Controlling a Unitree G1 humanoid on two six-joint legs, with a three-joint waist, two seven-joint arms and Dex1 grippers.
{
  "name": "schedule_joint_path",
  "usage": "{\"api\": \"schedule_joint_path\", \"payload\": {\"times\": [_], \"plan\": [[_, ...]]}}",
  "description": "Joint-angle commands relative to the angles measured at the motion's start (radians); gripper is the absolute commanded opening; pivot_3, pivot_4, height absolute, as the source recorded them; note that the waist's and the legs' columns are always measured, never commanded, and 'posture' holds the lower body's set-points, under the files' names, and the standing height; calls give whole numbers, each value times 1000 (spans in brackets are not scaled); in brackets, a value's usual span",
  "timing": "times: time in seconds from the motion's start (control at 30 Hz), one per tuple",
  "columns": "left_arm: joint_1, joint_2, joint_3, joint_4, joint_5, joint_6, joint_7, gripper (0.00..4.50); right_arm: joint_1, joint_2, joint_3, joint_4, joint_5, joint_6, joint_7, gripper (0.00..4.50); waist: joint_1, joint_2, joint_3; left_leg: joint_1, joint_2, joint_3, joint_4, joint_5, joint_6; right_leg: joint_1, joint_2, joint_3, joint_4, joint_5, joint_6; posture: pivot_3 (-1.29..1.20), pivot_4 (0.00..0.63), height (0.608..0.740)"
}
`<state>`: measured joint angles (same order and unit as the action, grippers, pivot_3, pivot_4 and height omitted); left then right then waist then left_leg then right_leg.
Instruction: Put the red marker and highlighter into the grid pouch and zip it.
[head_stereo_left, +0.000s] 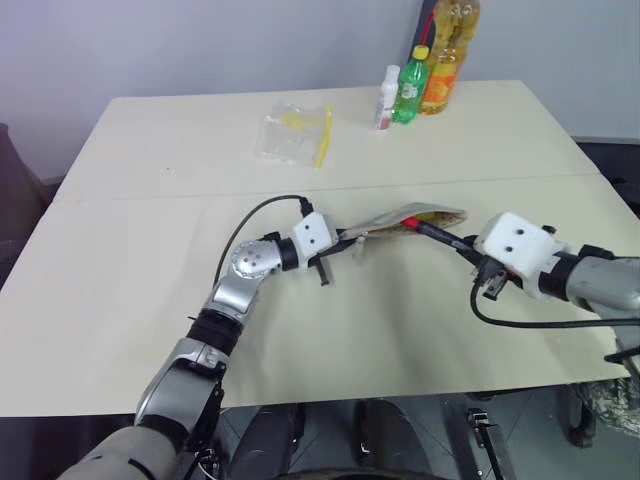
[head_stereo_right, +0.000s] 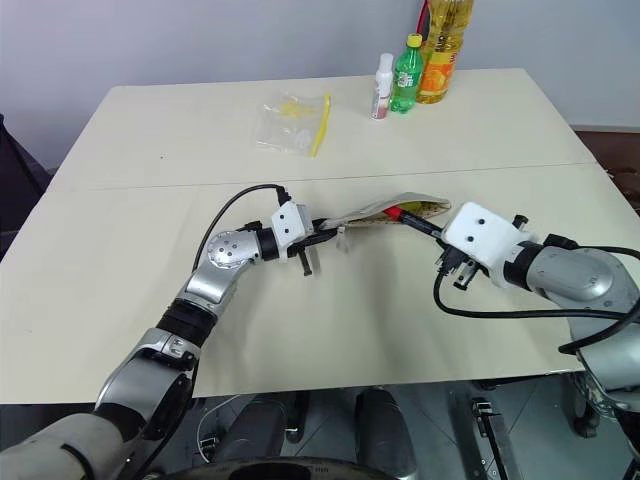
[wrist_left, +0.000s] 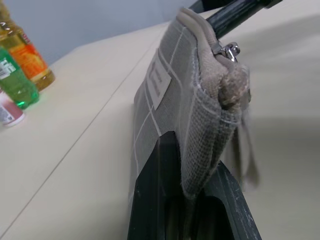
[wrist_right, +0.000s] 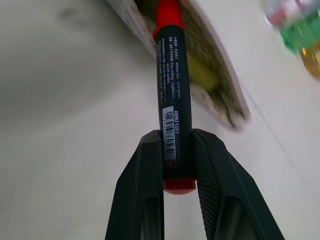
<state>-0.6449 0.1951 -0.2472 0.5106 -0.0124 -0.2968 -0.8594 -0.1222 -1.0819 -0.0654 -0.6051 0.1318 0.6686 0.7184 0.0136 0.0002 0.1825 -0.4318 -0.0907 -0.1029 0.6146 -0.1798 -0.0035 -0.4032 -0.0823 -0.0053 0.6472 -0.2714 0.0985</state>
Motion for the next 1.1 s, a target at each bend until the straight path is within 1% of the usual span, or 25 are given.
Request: {"api": "schedule_joint_path", "payload": {"times": [0.03,0.17,0.37,0.43,0.5,0.57,0.6,0.67,0.73,0.77,0.83,0.9,0.93,0.97,1.03,1.1], "plan": [[-22,3,-25,-50,-6,-21,-48,0,-65,-9,85,-34,-60,-51,19,330,0,0,0,0,0,0,0,0,0,0,0,0,0,0,0,0,150,740],[-13,6,-33,-70,-6,-7,-69,0,-130,15,161,-13,-105,-69,27,330,0,0,0,0,0,0,0,0,0,0,0,0,0,0,0,0,150,740],[6,11,-28,-114,-15,22,-74,0,-167,37,166,24,-122,-68,46,330,0,0,0,0,0,0,0,0,0,0,0,0,0,0,0,0,150,740],[11,15,-27,-123,-16,30,-75,0,-175,44,157,31,-120,-58,50,1379,0,0,0,0,0,0,0,0,0,0,0,0,0,0,0,0,150,740],[17,16,-23,-133,-18,42,-74,0,-181,55,136,33,-113,-51,48,2281,0,0,0,0,0,0,0,0,0,-1,0,0,0,0,0,0,150,740],[24,11,-11,-142,-27,66,-63,0,-182,75,90,28,-94,-33,34,3353,0,0,0,0,0,0,0,0,0,-1,0,0,0,0,0,0,150,740],[24,6,-2,-144,-33,86,-53,0,-174,86,45,18,-67,-12,37,3850,0,0,0,0,0,0,0,0,0,-1,0,0,0,0,0,0,150,740],[24,-3,14,-149,-50,127,-37,0,-158,103,-26,1,-24,24,46,3850,0,0,0,0,0,0,0,0,0,0,0,0,0,0,0,0,150,740],[21,-35,42,-148,-79,198,11,0,-126,156,-159,-38,97,130,72,3850,4,0,0,0,0,0,0,0,0,0,0,0,0,0,0,0,150,740],[20,-51,52,-151,-91,224,32,0,-102,184,-202,-63,153,167,84,3850,5,0,0,0,0,-1,1,0,0,0,0,0,0,0,0,0,150,740],[20,-67,61,-160,-98,250,55,0,-78,220,-233,-97,214,210,84,3850,3,-1,0,0,0,-1,1,0,0,1,0,0,0,0,0,0,150,740],[14,-84,69,-164,-108,274,77,0,-90,305,-219,-113,265,266,24,3850,-4,-1,0,0,0,-1,1,0,0,0,0,0,1,0,0,0,150,740],[10,-93,73,-165,-113,285,88,0,-97,358,-192,-112,272,288,-21,3850,-5,0,0,0,0,-1,1,0,0,0,1,0,1,1,0,0,150,740],[7,-99,75,-166,-117,293,95,0,-103,391,-173,-112,275,303,-52,3850,-5,0,0,0,0,-1,1,0,0,0,1,0,2,0,0,0,150,740],[0,-115,80,-172,-125,312,108,0,-129,504,-113,-78,258,330,-154,3850,-4,0,0,1,0,-1,1,0,0,0,1,0,3,0,0,0,150,740],[-3,-125,84,-180,-130,328,115,0,-158,593,-64,-36,241,338,-229,3850,-4,0,0,1,0,-1,1,0,0,0,1,0,3,0,0,0,150,740]]}}
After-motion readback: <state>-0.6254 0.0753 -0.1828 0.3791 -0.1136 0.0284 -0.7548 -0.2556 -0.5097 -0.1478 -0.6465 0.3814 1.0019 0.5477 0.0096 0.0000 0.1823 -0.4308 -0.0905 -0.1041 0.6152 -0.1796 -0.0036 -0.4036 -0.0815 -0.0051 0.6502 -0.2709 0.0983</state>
